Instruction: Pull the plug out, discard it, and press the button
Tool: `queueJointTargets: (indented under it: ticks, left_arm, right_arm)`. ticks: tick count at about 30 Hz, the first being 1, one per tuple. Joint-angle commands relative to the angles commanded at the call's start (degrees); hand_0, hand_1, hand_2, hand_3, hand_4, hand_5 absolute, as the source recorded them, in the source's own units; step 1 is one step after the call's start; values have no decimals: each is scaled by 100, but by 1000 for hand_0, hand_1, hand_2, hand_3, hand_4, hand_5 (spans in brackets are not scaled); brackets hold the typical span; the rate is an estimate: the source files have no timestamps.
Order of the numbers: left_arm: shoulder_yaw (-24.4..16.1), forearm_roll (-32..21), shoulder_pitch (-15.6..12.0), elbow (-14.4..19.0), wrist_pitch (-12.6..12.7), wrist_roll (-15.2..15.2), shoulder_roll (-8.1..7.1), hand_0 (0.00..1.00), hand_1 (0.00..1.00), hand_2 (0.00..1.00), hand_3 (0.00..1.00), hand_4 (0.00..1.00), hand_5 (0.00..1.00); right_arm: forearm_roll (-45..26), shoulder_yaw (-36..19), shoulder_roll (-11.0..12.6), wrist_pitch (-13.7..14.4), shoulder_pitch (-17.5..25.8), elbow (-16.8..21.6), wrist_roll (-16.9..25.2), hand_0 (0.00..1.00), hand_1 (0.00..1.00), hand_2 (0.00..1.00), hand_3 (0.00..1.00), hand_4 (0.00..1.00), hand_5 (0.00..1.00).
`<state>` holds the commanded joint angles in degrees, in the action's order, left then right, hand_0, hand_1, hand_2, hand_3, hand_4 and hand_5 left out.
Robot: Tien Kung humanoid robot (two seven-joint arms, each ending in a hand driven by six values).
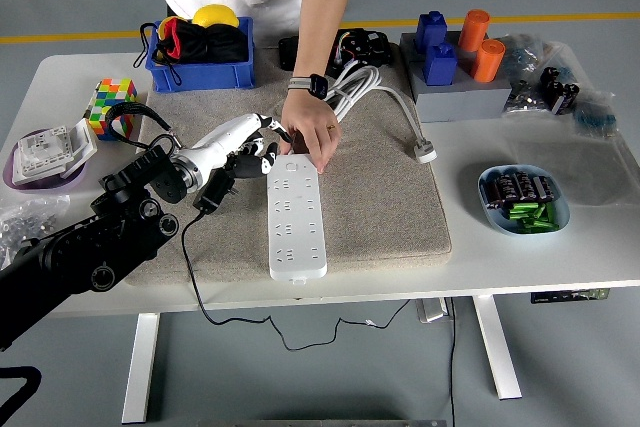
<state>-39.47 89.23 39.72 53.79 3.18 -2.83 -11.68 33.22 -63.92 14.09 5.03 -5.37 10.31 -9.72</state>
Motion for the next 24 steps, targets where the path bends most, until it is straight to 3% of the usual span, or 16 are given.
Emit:
queueJointTargets:
  ticks: [24]
  left_arm:
    - [578, -533, 287, -610, -52, -24, 244, 62, 2, 45, 655, 236, 2]
  right_arm:
    - [-20, 44, 3, 0, 13, 0, -6, 753, 662, 651, 619, 660, 505]
